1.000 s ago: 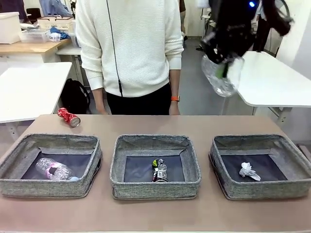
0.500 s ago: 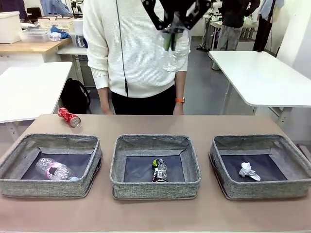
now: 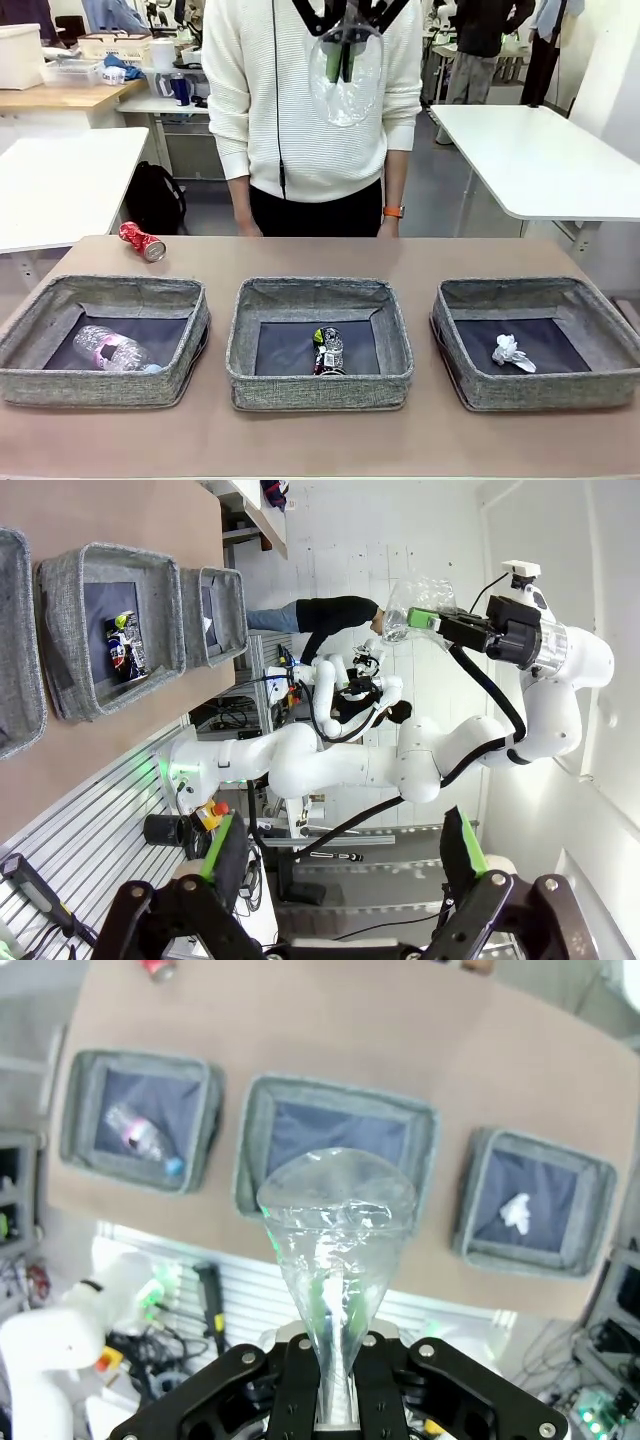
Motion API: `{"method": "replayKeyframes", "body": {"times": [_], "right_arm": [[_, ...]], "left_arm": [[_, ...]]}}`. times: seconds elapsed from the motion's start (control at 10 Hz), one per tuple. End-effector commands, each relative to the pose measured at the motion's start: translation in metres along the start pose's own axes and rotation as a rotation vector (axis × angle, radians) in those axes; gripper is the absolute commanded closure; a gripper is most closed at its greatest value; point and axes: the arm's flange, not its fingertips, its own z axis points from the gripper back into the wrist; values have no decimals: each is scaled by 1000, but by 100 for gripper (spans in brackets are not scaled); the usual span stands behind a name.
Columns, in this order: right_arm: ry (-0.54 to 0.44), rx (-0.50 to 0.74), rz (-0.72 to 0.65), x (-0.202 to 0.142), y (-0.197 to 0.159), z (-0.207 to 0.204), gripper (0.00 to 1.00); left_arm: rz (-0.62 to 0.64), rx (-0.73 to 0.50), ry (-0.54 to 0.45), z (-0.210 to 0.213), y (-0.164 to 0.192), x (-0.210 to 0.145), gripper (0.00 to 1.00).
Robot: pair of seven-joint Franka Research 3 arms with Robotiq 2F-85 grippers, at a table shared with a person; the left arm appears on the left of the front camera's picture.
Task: Sort the waste into the appropriate baskets.
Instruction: Pick up the waste item pointed out by the person.
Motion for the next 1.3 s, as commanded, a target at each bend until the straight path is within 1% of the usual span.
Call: {"method": "replayKeyframes", "body": {"times": [0.0, 1.2], "right_arm": [[0, 5, 0, -2, 1, -2, 93], [0, 5, 0, -2, 1, -2, 93]], "left_arm": [[1, -20, 0, -2, -6, 0, 0], [1, -20, 0, -2, -6, 0, 0]]}}
